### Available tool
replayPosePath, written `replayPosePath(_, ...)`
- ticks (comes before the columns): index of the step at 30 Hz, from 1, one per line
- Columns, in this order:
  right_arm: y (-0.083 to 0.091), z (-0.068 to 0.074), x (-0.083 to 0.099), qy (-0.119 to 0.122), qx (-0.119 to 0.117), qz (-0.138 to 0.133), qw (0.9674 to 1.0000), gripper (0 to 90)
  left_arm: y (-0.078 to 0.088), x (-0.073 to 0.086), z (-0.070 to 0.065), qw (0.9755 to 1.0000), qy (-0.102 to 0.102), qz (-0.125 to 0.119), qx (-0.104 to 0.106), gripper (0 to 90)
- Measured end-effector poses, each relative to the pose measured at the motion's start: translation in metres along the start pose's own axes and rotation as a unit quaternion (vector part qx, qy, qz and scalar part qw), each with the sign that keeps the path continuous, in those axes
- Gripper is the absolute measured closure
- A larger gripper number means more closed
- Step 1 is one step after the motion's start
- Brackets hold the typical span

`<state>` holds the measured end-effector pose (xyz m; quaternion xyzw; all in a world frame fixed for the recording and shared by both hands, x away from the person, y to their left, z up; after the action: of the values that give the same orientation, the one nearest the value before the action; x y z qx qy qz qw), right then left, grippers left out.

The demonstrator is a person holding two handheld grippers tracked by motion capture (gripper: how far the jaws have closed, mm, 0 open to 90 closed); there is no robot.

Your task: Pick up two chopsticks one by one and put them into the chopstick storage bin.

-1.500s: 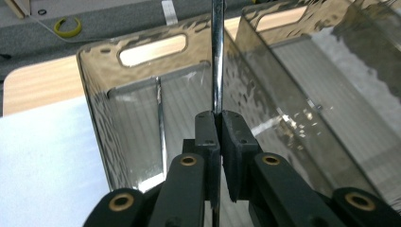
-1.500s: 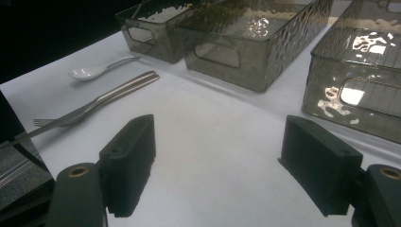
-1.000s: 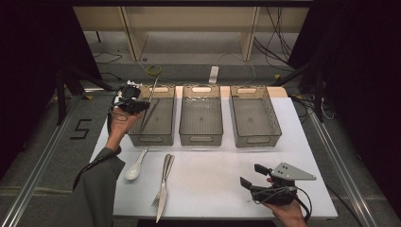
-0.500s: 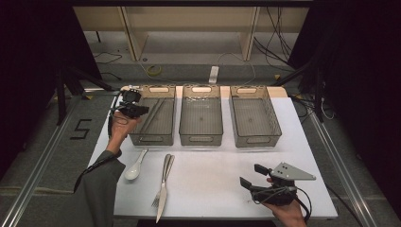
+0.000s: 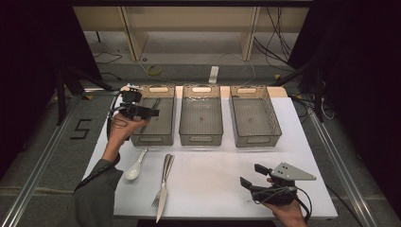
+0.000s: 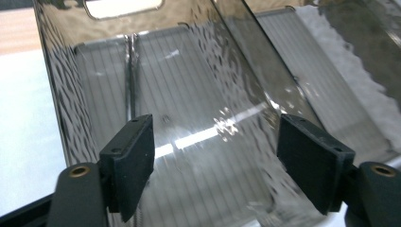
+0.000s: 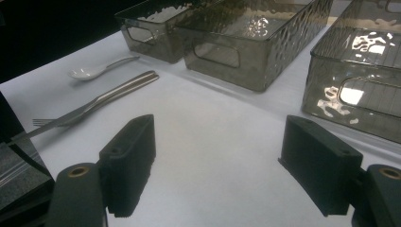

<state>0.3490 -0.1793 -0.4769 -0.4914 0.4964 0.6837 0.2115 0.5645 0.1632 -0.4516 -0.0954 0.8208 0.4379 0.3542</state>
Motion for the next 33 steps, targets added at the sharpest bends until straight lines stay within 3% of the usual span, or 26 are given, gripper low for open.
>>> replayPosePath(9, 0.000, 0.000, 0.000, 0.001, 0.000, -0.002, 1.0000, 27.8, 0.007, 0.029, -0.017, 0.9996, 0.014, 0.021, 0.014, 24.6)
replayPosePath(13, 0.001, 0.001, -0.001, 0.002, -0.001, -0.004, 1.0000, 27.7, 0.007, 0.040, -0.021, 0.9990, 0.011, 0.039, 0.017, 23.4)
replayPosePath(27, 0.002, 0.001, -0.002, 0.001, -0.001, -0.005, 1.0000, 27.8, 0.024, 0.052, -0.028, 0.9993, 0.010, 0.034, 0.015, 22.0)
replayPosePath(33, 0.002, 0.000, -0.002, 0.002, -0.001, -0.005, 1.0000, 27.7, 0.025, 0.061, -0.036, 0.9988, 0.005, 0.045, 0.019, 21.1)
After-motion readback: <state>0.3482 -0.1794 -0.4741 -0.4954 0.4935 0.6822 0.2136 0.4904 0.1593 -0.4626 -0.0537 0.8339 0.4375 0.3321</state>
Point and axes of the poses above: each handheld gripper's, and its own axes: y roughly backward along the jaws, x roughly out of its underside, z roughly to its left, the point moved 10 cm from there along -y, roughly forward along the jaws, and after that the axes turned 15 degrees about x, right-handed, at the moved point
